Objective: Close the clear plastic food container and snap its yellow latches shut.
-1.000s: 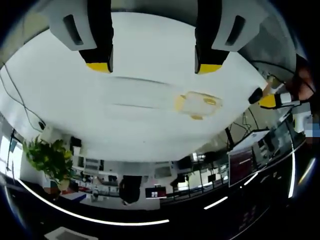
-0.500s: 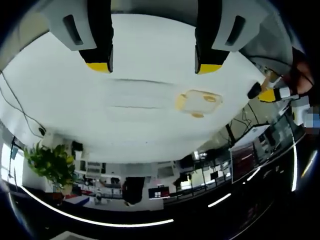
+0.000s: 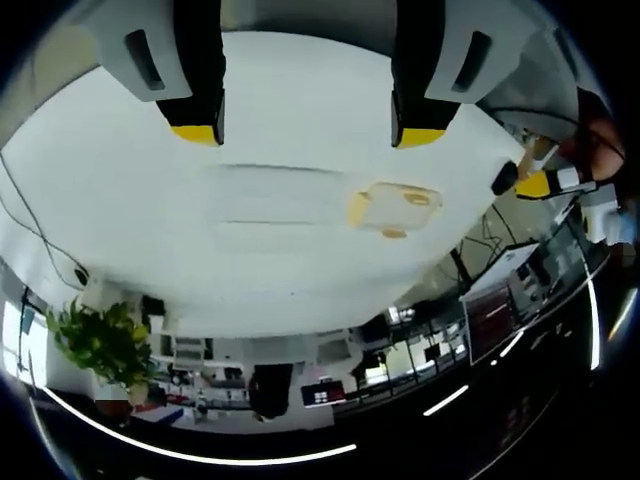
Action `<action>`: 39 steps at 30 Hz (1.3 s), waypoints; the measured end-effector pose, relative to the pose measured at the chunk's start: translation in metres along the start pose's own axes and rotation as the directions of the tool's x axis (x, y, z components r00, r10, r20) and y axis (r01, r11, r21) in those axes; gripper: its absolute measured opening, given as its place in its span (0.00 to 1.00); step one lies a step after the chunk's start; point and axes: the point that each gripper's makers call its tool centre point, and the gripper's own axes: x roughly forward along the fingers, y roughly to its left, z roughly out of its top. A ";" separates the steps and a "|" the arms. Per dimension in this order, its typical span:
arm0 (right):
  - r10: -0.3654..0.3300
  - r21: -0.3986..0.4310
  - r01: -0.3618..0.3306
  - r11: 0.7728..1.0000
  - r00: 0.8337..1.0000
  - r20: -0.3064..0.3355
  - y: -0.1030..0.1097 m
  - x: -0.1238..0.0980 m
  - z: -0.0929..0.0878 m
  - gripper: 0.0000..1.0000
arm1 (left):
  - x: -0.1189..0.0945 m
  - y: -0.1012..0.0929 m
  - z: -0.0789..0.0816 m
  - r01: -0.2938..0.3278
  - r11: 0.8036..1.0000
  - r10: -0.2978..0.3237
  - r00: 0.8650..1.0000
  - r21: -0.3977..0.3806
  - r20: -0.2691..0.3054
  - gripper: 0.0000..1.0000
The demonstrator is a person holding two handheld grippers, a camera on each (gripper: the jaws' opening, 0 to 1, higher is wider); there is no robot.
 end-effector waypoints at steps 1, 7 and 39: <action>0.001 -0.002 -0.001 1.000 1.000 -0.001 0.001 0.000 0.000 0.64 | 0.000 0.000 0.000 0.001 1.000 -0.001 1.000 0.003 -0.002 0.50; 0.009 -0.018 -0.009 1.000 1.000 -0.002 0.004 0.001 0.005 0.64 | 0.004 0.002 0.009 0.006 1.000 -0.007 1.000 0.028 0.002 0.51; 0.220 -0.362 -0.241 0.901 0.970 -0.100 0.049 0.061 0.056 0.60 | 0.061 0.005 0.038 0.163 0.960 -0.141 0.984 0.229 -0.111 0.52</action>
